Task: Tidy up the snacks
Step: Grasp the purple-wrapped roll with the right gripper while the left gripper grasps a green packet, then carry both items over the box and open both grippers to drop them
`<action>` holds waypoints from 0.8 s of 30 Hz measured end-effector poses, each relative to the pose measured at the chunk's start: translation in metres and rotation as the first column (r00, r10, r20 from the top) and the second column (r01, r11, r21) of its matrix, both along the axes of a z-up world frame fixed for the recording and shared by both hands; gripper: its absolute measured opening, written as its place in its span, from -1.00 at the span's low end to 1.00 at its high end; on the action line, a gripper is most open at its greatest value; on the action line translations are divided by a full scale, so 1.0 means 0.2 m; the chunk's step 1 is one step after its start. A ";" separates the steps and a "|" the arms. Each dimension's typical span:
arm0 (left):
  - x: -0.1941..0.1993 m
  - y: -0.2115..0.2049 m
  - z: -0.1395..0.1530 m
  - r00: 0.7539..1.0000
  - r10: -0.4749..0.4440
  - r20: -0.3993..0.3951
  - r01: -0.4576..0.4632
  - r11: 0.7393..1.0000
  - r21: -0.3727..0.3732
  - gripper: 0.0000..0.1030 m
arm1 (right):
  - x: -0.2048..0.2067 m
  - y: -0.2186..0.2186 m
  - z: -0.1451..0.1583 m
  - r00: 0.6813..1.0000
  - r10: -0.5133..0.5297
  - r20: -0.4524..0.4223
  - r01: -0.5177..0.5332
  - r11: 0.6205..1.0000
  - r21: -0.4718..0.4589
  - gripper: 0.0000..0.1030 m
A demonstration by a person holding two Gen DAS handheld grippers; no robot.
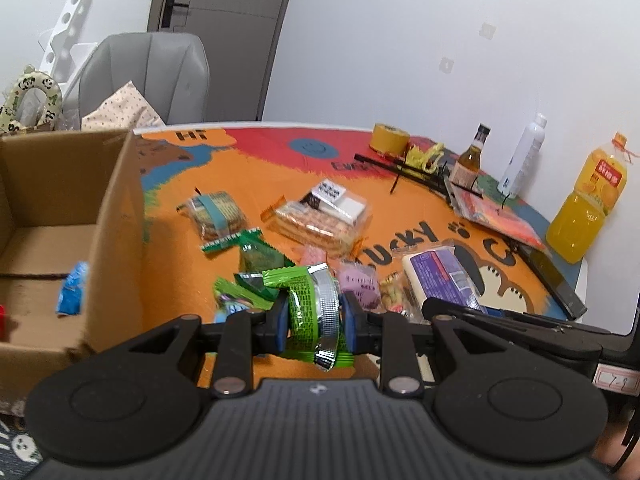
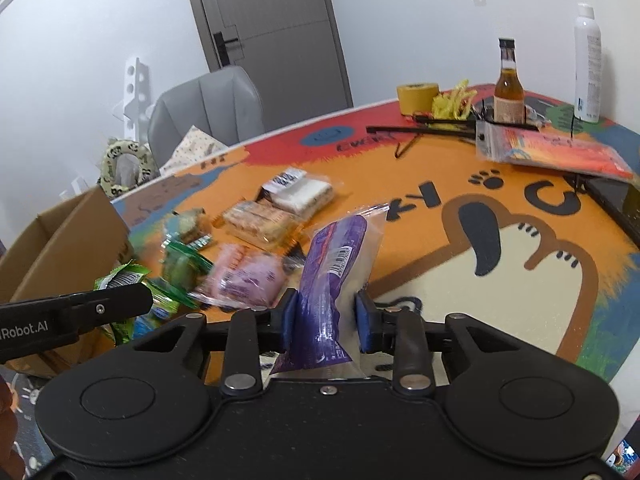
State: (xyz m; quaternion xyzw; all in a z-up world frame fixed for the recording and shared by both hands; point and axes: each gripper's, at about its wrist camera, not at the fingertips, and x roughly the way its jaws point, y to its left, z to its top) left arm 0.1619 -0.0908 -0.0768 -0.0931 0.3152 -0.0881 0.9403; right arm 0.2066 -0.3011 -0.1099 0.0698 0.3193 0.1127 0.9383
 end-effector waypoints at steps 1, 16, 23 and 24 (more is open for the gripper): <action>-0.01 0.01 0.01 1.000 0.002 0.007 -0.002 1.000 -0.001 -0.50 | -0.01 0.01 0.02 1.000 0.003 0.007 -0.004 1.000 0.005 -0.45; -0.11 0.16 0.20 0.993 0.045 0.109 -0.043 0.999 -0.025 -0.50 | -0.07 0.15 0.21 0.993 0.050 0.103 -0.053 0.998 0.026 -0.45; -0.15 0.26 0.26 0.987 0.076 0.143 -0.071 0.997 -0.039 -0.50 | -0.09 0.26 0.26 0.987 0.090 0.134 -0.094 0.995 0.030 -0.46; -0.16 0.28 0.27 0.986 0.081 0.148 -0.076 0.996 -0.038 -0.50 | -0.09 0.28 0.27 0.986 0.095 0.137 -0.100 0.995 0.032 -0.46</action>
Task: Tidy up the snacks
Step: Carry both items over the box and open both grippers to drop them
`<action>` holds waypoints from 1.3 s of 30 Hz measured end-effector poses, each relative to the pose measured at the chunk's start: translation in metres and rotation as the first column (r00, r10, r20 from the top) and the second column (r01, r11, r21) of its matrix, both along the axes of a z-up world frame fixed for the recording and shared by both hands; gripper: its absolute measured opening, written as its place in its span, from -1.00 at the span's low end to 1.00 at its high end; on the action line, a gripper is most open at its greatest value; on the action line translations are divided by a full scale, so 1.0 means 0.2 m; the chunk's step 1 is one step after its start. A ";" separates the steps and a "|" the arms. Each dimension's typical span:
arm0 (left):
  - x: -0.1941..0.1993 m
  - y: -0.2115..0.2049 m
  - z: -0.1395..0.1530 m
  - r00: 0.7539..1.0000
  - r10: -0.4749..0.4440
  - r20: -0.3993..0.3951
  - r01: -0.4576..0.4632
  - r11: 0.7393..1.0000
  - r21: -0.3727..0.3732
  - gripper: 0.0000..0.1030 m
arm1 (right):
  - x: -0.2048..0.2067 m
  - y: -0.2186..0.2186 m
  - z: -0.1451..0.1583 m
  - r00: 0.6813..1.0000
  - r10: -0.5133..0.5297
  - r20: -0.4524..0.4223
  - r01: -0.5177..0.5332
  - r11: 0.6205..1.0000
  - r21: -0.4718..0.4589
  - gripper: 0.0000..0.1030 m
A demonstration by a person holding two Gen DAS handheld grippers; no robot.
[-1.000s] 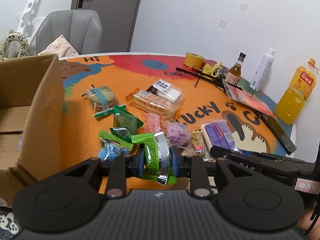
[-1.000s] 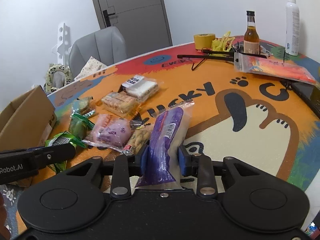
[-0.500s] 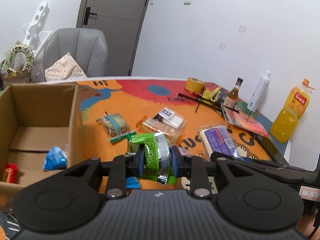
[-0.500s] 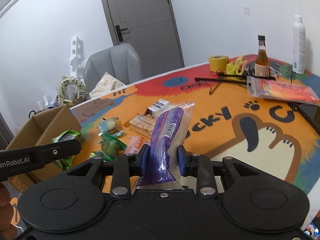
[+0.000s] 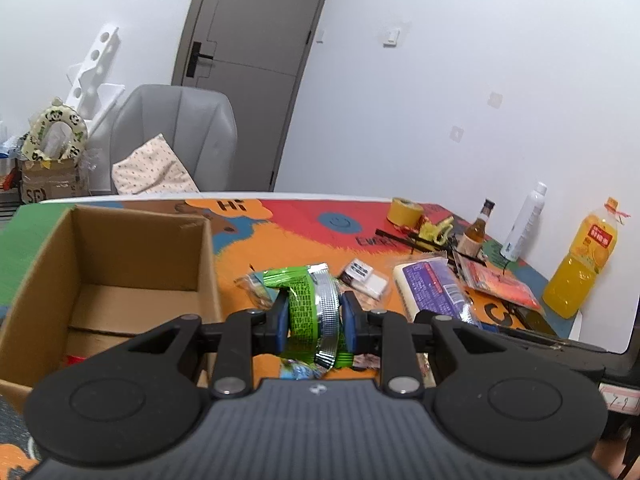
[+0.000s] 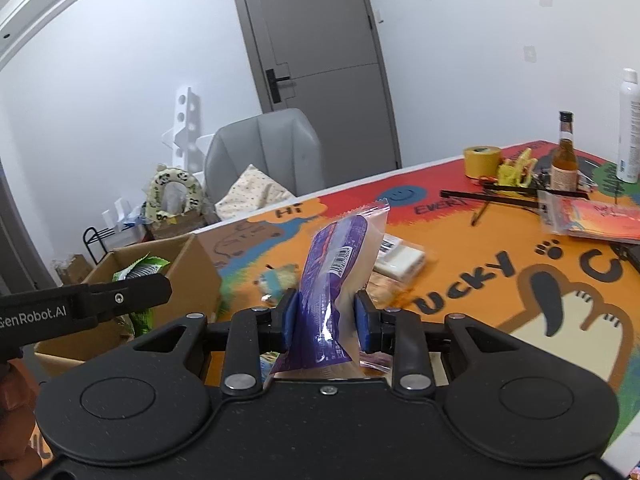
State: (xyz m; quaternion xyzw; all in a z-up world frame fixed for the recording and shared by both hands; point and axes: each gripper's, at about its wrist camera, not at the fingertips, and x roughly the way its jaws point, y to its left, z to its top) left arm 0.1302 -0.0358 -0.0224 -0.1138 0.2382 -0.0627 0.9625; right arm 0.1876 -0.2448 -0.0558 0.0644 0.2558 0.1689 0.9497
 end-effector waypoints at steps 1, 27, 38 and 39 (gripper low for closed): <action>-0.01 0.02 0.01 1.000 0.006 0.003 -0.006 1.000 -0.002 -0.50 | 0.00 0.01 0.01 1.000 0.005 0.003 -0.005 1.000 0.002 -0.46; -0.05 0.51 -0.03 0.982 0.183 -0.056 -0.184 0.983 -0.020 -0.44 | 0.00 0.47 0.08 0.985 0.169 0.032 -0.170 0.985 0.006 -0.46; -0.09 0.68 -0.01 0.965 0.256 -0.057 -0.258 0.966 -0.024 0.00 | 0.01 0.66 0.09 0.971 0.236 0.024 -0.236 0.972 0.007 -0.46; -0.09 0.69 0.00 0.963 0.262 -0.056 -0.264 0.964 -0.024 0.03 | 0.01 0.67 0.09 0.970 0.243 0.022 -0.243 0.970 0.008 -0.46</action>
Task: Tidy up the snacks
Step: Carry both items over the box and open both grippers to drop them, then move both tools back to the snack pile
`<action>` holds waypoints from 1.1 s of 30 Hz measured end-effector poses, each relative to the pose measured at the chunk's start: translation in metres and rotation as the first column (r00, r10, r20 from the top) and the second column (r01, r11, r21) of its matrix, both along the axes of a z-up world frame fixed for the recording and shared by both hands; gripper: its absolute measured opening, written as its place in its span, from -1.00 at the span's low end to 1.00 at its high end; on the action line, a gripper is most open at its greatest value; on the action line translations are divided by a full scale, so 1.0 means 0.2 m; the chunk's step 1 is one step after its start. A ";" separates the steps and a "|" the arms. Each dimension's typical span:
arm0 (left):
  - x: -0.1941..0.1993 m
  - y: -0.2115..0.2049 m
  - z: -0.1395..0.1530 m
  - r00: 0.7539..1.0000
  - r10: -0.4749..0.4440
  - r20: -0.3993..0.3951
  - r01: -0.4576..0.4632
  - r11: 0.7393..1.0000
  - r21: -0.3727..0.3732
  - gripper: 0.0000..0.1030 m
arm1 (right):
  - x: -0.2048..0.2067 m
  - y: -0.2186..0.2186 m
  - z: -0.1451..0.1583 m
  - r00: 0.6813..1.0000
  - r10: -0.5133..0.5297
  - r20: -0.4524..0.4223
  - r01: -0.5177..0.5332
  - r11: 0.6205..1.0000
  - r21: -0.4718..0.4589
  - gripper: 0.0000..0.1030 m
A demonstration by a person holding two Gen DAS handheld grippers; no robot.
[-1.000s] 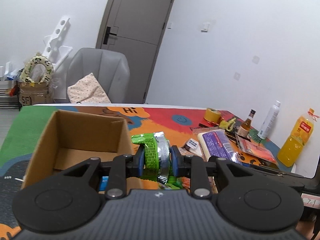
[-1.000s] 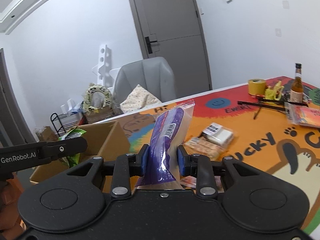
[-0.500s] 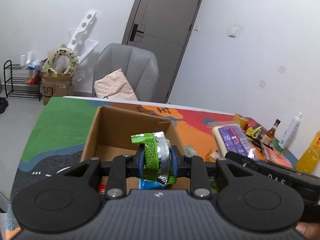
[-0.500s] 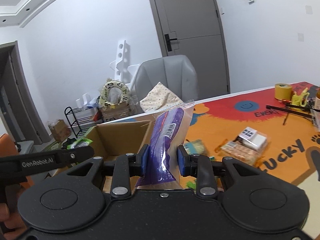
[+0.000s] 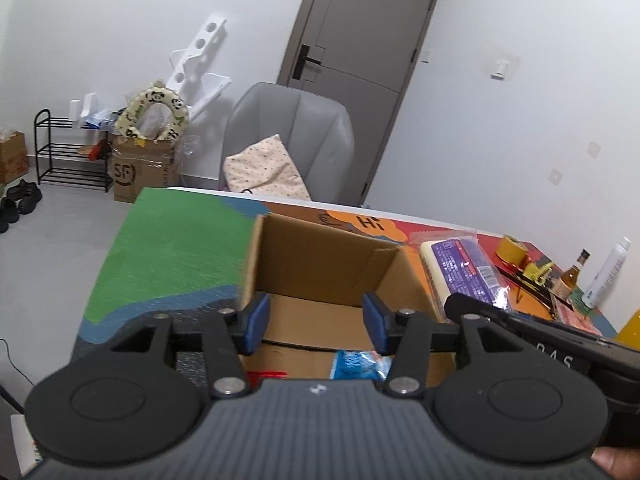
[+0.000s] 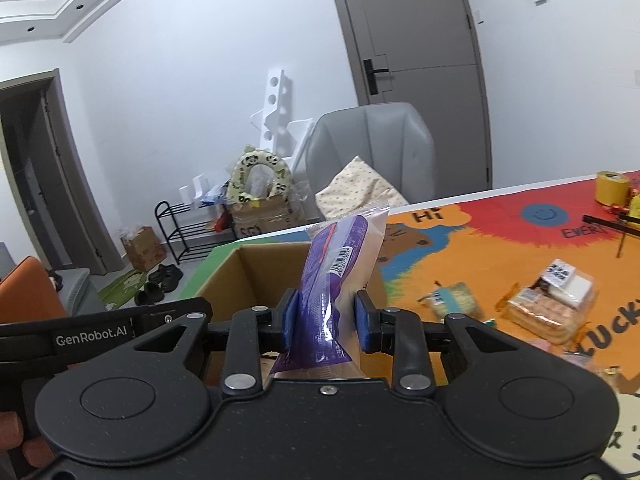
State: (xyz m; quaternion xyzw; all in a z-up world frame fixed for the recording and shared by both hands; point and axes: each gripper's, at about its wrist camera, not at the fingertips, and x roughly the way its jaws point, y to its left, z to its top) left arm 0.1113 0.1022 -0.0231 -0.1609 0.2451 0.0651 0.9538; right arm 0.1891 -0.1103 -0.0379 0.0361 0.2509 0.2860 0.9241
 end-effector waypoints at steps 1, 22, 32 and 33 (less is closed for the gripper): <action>0.00 0.01 0.00 1.000 0.004 0.001 -0.004 1.000 0.000 0.09 | 0.00 0.01 0.00 1.000 0.006 -0.002 -0.006 1.000 0.001 -0.45; 0.04 -0.19 -0.03 0.998 -0.060 -0.010 0.061 0.996 0.065 0.80 | 0.01 -0.25 -0.09 0.992 -0.098 -0.079 0.098 0.995 0.001 0.07; 0.06 -0.34 -0.04 0.994 -0.113 -0.014 0.113 0.992 0.062 0.83 | -0.01 -0.42 -0.10 0.985 -0.153 -0.080 0.153 0.988 -0.013 0.07; 0.07 -0.35 -0.04 0.993 -0.120 -0.013 0.120 0.991 0.061 0.83 | -0.01 -0.44 -0.10 0.984 -0.159 -0.080 0.159 0.987 -0.014 0.07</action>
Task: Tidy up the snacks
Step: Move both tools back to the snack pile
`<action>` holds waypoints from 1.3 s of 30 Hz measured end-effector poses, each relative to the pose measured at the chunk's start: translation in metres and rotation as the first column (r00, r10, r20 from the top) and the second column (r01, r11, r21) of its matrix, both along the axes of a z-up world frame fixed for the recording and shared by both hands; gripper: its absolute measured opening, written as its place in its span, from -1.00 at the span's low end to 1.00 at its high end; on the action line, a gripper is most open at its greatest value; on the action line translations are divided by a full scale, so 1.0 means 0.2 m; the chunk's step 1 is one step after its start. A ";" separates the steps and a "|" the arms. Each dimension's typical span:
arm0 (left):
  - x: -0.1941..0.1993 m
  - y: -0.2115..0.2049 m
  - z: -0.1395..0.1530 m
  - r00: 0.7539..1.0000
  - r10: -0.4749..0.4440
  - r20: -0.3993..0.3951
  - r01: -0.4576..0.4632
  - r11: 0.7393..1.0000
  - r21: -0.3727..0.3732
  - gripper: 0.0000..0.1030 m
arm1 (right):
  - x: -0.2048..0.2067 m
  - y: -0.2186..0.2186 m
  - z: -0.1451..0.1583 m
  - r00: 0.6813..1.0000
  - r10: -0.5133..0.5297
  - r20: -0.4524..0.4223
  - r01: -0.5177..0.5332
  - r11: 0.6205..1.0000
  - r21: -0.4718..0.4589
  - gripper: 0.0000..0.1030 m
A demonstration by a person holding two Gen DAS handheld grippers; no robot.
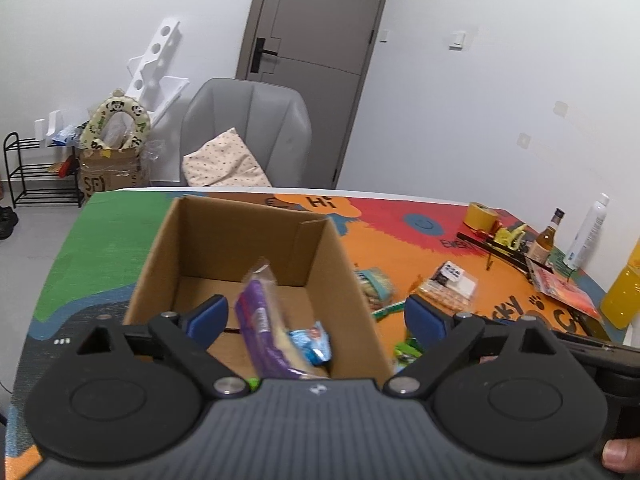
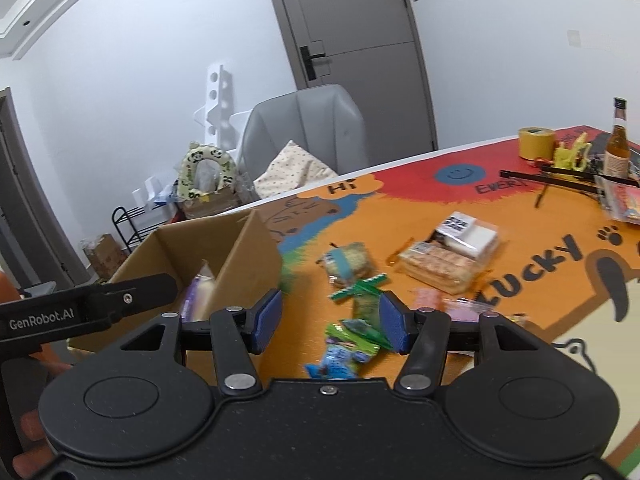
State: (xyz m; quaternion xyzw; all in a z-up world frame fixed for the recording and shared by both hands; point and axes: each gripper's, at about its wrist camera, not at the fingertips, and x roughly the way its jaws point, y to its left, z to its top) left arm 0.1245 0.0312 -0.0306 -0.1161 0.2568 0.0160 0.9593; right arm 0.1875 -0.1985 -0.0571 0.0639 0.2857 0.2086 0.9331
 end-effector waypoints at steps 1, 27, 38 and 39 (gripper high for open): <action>0.00 -0.01 0.00 1.000 -0.006 0.000 0.006 1.000 -0.001 0.83 | 0.00 -0.02 -0.01 1.000 -0.007 -0.001 0.007 1.000 -0.001 0.07; 0.14 -0.49 -0.04 0.984 -0.176 -0.039 0.178 0.982 0.056 0.63 | 0.03 -0.44 -0.12 0.989 -0.134 -0.058 0.135 0.991 0.020 0.07; 0.22 -0.60 -0.15 0.984 -0.153 -0.093 0.163 0.980 0.110 0.26 | 0.12 -0.54 -0.24 0.978 -0.165 -0.131 0.174 0.983 0.056 -0.06; 0.23 -0.60 -0.15 0.984 -0.152 -0.091 0.162 0.981 0.108 0.25 | 0.13 -0.54 -0.26 0.977 -0.162 -0.137 0.171 0.983 0.061 -0.09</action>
